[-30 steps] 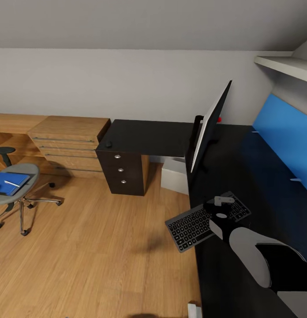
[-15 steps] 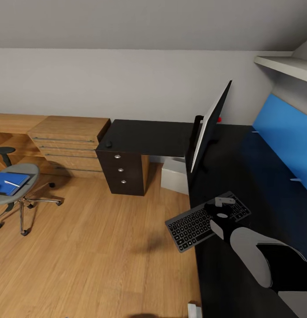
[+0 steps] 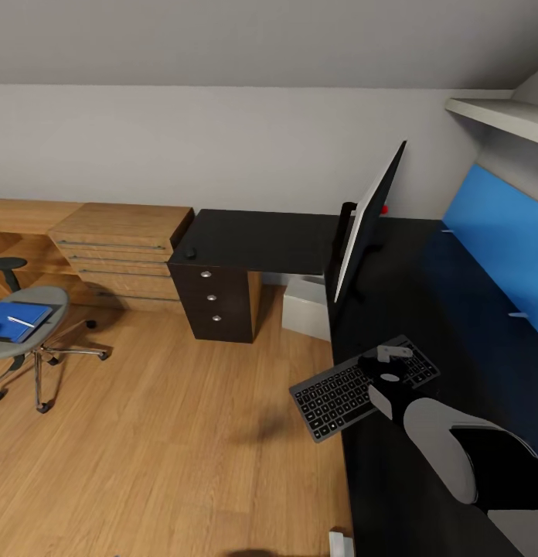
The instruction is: In the bedroom, organize the workspace by keeping the computer under the desk, ensuring the monitor is on the desk, placing the keyboard on the desk next to the monitor, placing the mouse on the desk next to the keyboard, moving the folder from the swivel chair onto the desk next to the mouse, stacking the notebook on top of the folder with the pen on top of the notebook, and positioning the swivel chair next to the desk.
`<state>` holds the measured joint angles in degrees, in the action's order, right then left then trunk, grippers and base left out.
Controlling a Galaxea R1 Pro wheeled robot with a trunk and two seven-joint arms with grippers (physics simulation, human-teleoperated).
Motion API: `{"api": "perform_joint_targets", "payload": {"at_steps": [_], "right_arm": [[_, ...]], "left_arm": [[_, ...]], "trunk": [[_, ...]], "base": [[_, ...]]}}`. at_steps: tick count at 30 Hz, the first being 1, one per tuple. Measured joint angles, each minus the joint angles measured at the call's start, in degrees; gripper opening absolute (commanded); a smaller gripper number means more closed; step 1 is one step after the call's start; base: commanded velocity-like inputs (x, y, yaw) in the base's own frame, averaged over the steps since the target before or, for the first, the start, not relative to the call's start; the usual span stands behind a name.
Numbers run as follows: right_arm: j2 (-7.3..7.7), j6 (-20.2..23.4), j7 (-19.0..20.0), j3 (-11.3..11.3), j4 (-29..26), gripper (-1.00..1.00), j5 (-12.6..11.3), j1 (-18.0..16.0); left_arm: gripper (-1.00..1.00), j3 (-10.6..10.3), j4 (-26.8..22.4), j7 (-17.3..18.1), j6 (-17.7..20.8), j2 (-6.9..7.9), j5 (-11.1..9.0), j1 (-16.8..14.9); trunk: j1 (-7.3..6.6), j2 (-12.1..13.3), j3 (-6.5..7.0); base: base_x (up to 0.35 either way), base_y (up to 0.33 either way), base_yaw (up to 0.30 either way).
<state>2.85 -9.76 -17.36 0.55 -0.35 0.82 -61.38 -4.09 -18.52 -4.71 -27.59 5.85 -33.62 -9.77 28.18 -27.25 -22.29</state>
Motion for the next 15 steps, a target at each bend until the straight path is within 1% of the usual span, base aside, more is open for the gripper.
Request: {"api": "perform_joint_targets", "payload": {"at_steps": [5,9,10,11,15], "right_arm": [[0.04,-0.2,0.1,0.1,-0.1,1.00,0.0,0.0],[0.02,-0.7,0.1,0.2,-0.2,1.00,-0.8,0.0],[0.00,-1.2,0.1,0.2,-0.2,1.00,-1.2,0.0],[-0.08,-2.6,0.0,0.2,-0.3,1.00,-1.8,0.0],[-0.20,-4.8,-0.1,0.3,-0.4,1.00,-2.0,0.0]], "left_arm": [[1.00,0.0,0.0,0.0,0.0,0.00,0.0,0.0],[1.00,0.0,0.0,0.0,0.0,0.00,0.0,0.0],[1.00,0.0,0.0,0.0,0.0,0.00,0.0,0.0],[1.00,0.0,0.0,0.0,0.0,0.00,0.0,0.0],[1.00,0.0,0.0,0.0,0.0,0.00,-0.1,0.0]], "trunk": [[0.00,0.0,0.00],[0.00,0.0,0.00],[0.00,0.0,0.00],[0.00,0.0,0.00],[0.00,0.0,0.00]], "base": [[0.000,0.000,0.000],[0.000,0.000,0.000],[0.000,0.000,0.000],[0.000,0.000,0.000],[0.000,0.000,0.000]]}}
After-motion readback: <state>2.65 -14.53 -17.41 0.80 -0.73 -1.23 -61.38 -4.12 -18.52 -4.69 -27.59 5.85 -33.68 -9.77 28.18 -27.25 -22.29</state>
